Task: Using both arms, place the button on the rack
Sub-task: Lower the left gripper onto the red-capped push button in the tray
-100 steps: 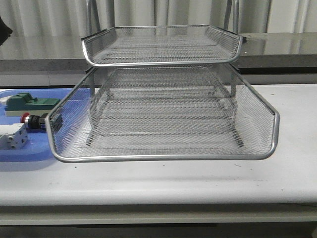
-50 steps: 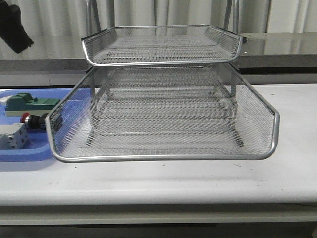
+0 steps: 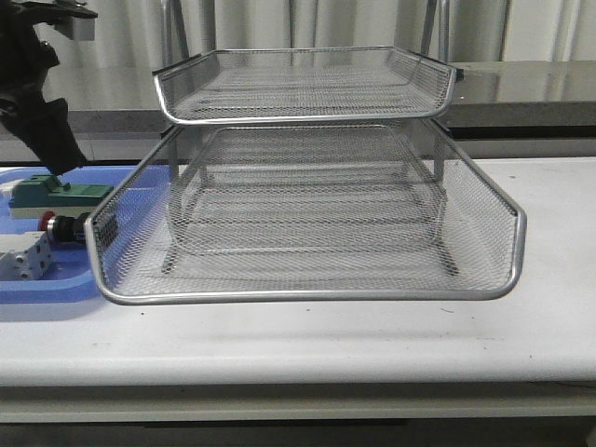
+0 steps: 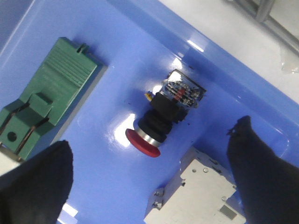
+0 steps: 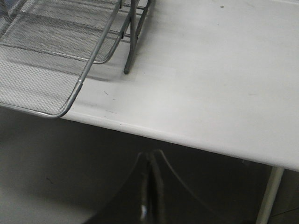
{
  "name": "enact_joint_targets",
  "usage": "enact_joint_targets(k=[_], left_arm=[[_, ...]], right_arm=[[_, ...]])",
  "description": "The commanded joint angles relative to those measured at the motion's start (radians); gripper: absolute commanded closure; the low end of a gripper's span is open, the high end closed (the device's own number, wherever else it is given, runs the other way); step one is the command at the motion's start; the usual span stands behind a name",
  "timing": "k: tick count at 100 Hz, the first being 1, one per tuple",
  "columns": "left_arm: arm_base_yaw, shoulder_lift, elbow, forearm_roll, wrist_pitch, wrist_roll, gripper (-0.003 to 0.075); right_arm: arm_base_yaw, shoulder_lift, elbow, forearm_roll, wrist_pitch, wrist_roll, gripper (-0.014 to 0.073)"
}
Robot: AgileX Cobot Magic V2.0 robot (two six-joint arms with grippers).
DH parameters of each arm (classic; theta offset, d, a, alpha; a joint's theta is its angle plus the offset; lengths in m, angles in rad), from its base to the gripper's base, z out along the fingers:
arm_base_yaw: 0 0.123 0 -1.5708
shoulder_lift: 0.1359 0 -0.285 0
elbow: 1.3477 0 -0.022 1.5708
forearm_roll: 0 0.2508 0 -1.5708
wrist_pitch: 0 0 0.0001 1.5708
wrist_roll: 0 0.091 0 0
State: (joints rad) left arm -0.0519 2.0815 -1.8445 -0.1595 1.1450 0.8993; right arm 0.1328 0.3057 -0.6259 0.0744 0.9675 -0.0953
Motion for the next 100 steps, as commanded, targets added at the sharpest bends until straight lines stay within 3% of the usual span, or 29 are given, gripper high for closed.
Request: enact_joint_targets(k=[1,100], left_arm=[[-0.014,-0.044,-0.032,-0.024,-0.014,0.044,0.0082],[-0.037,0.074,-0.034,0.005,-0.071,0.211,0.0082]], right_arm=[[0.001,0.01,-0.034,0.003,-0.06,-0.001,0.0663],[0.001,0.01,-0.034,0.003,-0.054,-0.001,0.0663]])
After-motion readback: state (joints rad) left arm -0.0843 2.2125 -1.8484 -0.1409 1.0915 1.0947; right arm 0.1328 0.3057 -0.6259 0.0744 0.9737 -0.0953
